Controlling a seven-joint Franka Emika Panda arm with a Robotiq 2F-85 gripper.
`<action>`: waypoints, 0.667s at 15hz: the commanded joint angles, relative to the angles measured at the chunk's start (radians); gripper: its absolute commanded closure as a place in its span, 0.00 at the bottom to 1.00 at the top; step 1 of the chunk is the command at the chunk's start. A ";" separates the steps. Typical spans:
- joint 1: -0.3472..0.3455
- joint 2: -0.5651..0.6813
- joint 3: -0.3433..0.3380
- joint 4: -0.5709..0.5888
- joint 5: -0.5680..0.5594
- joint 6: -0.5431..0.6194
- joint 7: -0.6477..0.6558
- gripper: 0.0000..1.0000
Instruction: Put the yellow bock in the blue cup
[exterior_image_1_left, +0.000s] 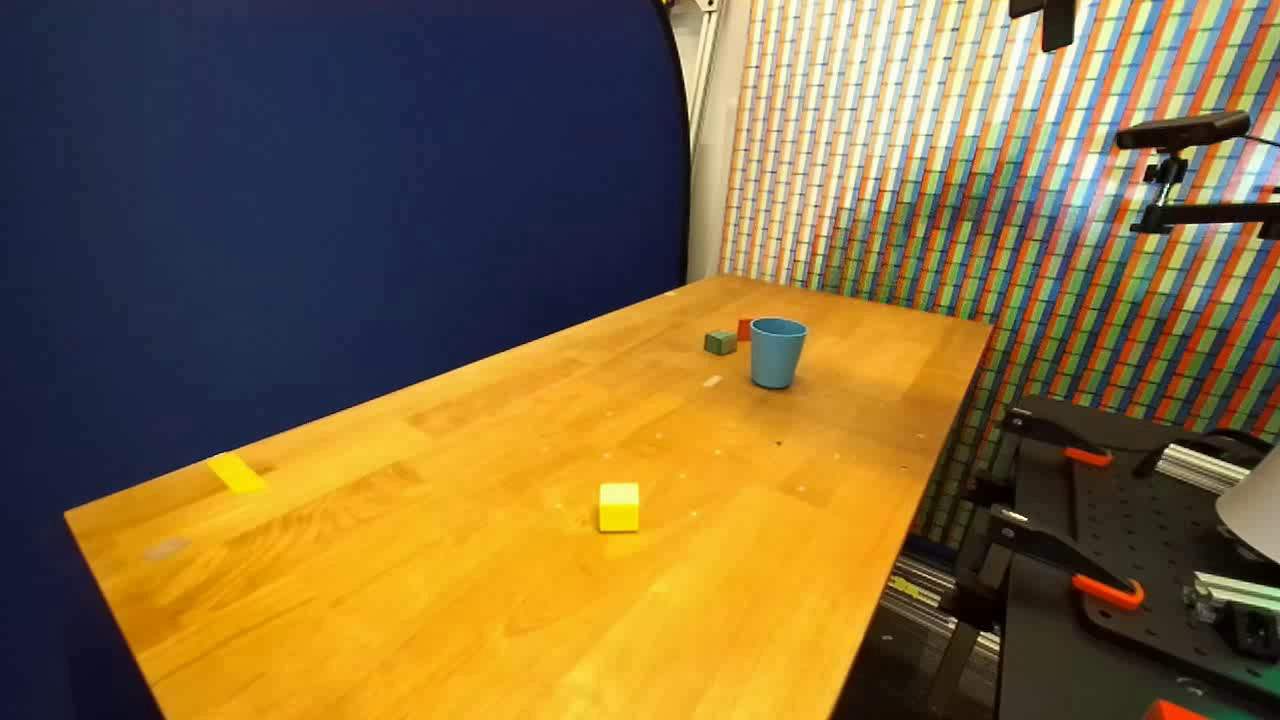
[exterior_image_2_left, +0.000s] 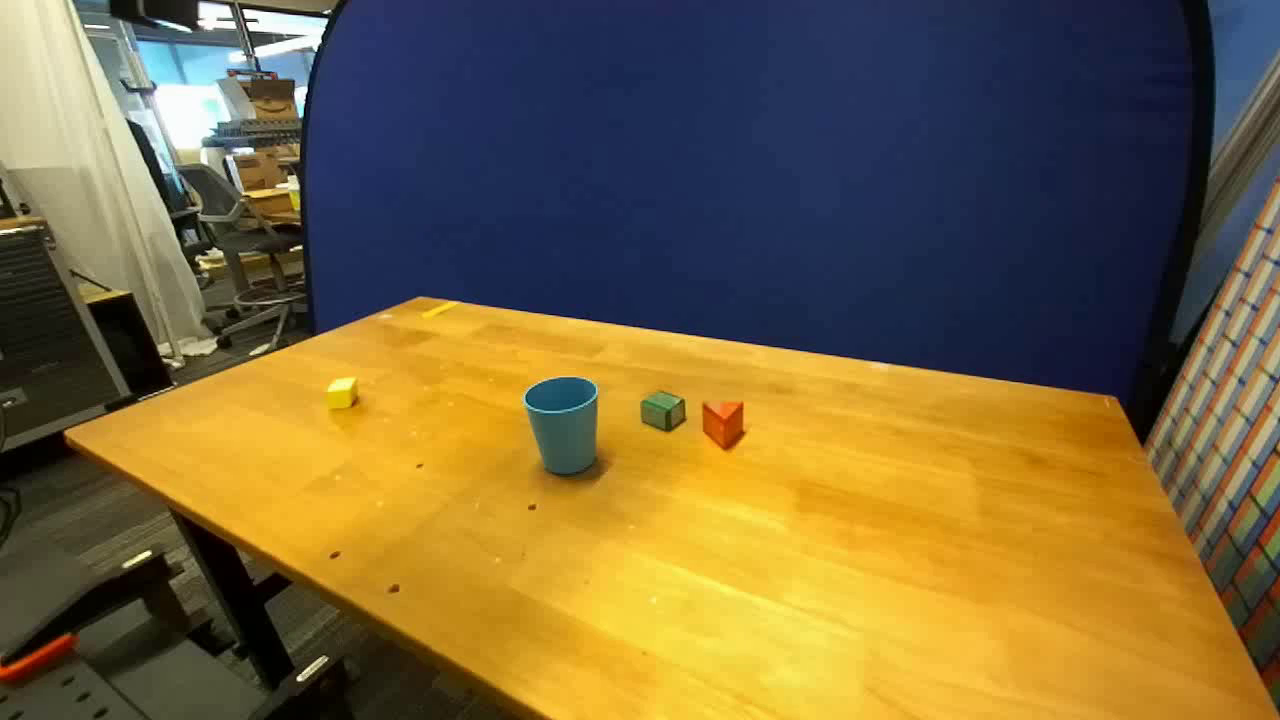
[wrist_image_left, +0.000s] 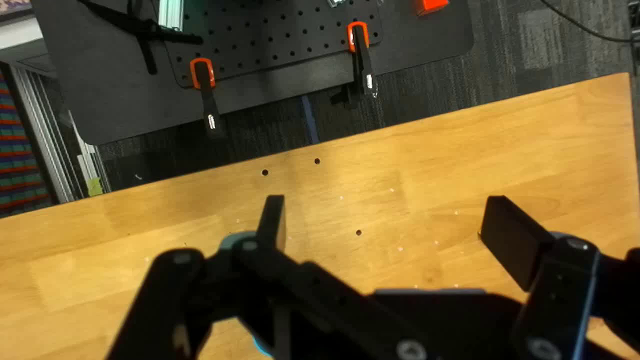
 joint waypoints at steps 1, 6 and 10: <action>-0.018 0.002 0.014 0.004 0.006 -0.002 -0.008 0.00; -0.018 -0.001 0.014 0.016 0.006 -0.002 -0.008 0.00; -0.018 -0.001 0.014 0.016 0.006 -0.002 -0.008 0.00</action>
